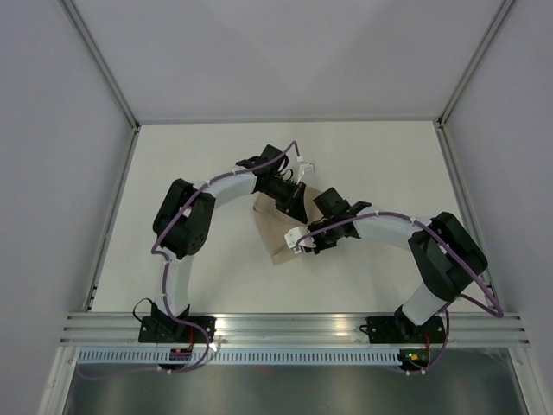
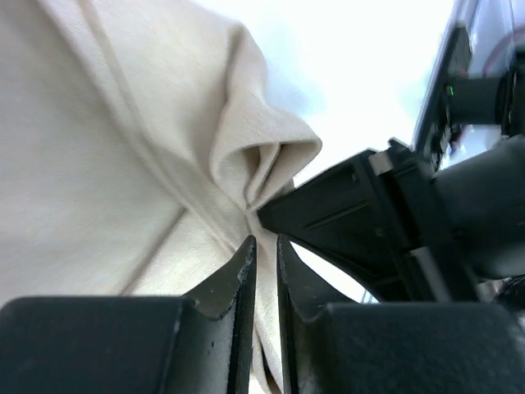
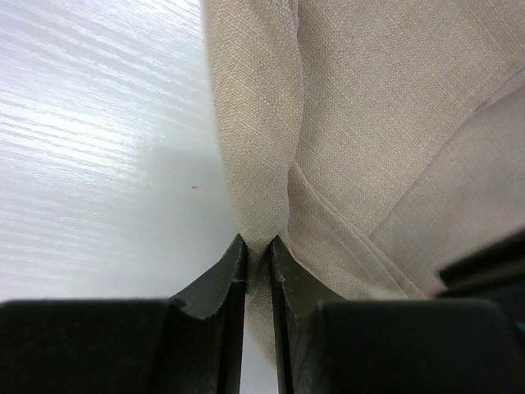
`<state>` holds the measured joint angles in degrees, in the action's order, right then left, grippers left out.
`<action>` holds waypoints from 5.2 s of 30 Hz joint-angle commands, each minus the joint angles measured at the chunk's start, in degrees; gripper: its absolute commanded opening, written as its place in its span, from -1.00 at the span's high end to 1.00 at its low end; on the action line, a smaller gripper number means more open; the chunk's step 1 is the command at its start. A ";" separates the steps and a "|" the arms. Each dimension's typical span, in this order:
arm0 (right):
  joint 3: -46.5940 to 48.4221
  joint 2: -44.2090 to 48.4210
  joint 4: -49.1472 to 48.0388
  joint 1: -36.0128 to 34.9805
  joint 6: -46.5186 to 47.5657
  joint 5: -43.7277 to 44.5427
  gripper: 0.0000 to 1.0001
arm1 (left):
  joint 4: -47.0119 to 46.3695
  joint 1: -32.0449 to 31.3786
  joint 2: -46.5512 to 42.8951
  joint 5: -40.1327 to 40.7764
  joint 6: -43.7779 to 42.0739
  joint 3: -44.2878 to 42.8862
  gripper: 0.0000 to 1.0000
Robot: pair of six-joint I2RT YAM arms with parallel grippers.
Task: Fold the napkin, place the utensils inside, and roll it up
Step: Roll the napkin with the utensil
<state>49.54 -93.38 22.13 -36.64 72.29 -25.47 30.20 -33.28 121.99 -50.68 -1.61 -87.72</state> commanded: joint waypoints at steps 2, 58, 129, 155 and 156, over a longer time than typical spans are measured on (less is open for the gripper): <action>3.27 -2.77 12.83 0.60 0.74 -5.10 0.81 | -9.52 1.72 -7.90 9.15 7.92 3.60 0.60; 44.42 -39.24 60.66 12.65 11.29 -23.57 0.84 | -48.92 -38.44 -19.69 73.36 -18.26 37.63 0.31; 20.00 -1.10 3.21 26.27 -38.16 -20.08 -0.24 | -10.08 -11.55 -4.84 13.15 -2.35 17.59 0.95; 25.17 -9.63 -3.77 33.56 -46.54 -2.54 -0.25 | -10.51 -15.41 -3.88 18.42 -1.82 16.89 0.95; 25.08 -8.58 -2.54 34.52 -46.19 -4.65 -0.24 | -9.90 -15.41 -3.35 18.16 -1.82 15.75 0.95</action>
<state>71.99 -106.34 17.72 -5.50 27.14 -24.29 12.47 -48.27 114.80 -36.12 -5.15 -70.94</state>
